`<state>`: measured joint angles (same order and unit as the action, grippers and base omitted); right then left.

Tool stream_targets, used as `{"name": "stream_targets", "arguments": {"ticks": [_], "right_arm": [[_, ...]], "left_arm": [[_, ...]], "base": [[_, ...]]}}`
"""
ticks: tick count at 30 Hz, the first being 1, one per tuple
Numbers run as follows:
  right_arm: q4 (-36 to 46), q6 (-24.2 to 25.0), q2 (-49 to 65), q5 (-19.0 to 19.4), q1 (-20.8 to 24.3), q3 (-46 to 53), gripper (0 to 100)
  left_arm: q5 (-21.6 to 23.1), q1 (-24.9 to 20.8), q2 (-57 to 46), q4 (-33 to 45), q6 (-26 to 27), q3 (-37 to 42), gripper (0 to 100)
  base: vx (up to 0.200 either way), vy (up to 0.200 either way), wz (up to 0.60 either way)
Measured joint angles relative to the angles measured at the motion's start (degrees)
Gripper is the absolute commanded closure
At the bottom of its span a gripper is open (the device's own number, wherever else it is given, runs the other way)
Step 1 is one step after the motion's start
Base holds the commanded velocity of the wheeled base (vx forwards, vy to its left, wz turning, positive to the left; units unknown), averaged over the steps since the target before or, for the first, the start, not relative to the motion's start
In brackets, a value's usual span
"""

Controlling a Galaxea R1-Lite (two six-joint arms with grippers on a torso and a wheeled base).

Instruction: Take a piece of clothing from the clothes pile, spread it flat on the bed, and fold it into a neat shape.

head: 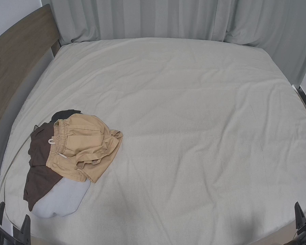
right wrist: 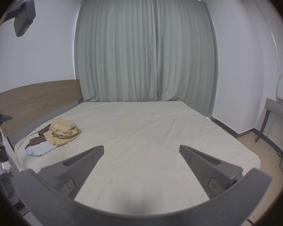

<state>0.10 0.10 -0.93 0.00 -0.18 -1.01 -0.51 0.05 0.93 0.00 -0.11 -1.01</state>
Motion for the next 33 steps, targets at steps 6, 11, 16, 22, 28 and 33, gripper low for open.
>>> {"name": "stream_targets", "arguments": {"ticks": [6,11,16,22,28,33], "right_arm": [[0.0,0.1,0.0,0.0,0.0,0.0,0],[0.0,0.1,0.0,0.0,0.0,0.0,0],[0.0,0.2,0.0,0.0,0.0,0.0,0],[0.0,0.3,0.0,-0.1,0.0,0.0,0],[0.0,0.3,0.0,-0.1,0.0,0.0,0],[0.0,0.3,0.0,-0.1,0.0,0.0,0]], "left_arm": [[0.0,0.0,0.0,-0.2,-1.3,0.0,0],[0.1,0.0,0.0,-0.3,-1.0,0.0,0],[0.1,0.0,0.0,-0.3,-0.7,0.0,0],[0.3,0.0,0.0,-0.3,-0.3,0.0,0],[0.3,0.0,0.0,-0.3,-0.3,0.0,0],[0.3,0.0,0.0,-0.3,-0.3,0.0,0]], "base": [[0.000,0.000,0.00],[0.000,0.000,0.00],[0.000,0.000,0.00],[0.000,0.000,0.00],[0.000,0.000,0.00],[0.000,0.000,0.00]]}}
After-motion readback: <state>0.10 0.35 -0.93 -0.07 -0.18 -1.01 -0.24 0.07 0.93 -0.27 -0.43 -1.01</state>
